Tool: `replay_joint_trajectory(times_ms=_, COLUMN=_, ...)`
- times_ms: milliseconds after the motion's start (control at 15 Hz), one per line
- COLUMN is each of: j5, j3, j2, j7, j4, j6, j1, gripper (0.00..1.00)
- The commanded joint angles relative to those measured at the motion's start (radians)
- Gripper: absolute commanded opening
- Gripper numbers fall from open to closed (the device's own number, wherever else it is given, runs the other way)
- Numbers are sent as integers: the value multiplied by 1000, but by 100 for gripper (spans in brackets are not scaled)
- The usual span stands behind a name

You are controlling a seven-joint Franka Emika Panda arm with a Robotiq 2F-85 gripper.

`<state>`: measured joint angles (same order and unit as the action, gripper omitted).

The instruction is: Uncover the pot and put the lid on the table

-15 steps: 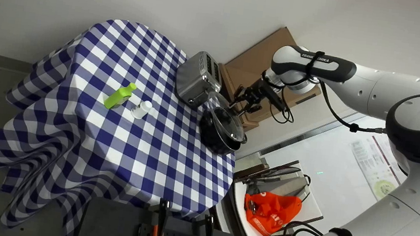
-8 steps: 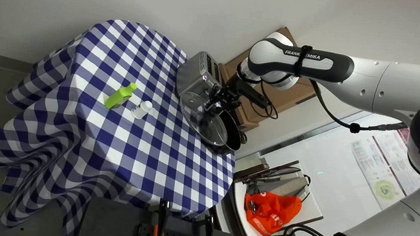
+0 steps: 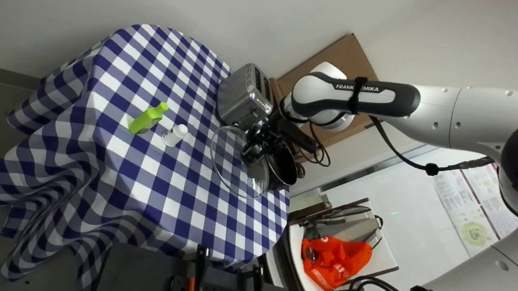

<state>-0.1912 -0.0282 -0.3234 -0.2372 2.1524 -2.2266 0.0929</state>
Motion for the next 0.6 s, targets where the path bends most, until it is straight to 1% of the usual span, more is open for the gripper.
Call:
replay_joint_trajectory(times_ms=0, j5=-40, j3=-16, j2=-15, j7=-39, j4=30, j6=-42, j1=6, gripper=25)
replay_joint_trajectory(times_ms=333, j5=-43, j3=-19, j2=-48, j7=-42, j4=33, j6=-60, j1=14, gripper=25)
replay_joint_trajectory(times_ms=533, j5=-50, j3=-32, j2=-97, j7=-35, j4=12, j6=-70, j1=7, gripper=25)
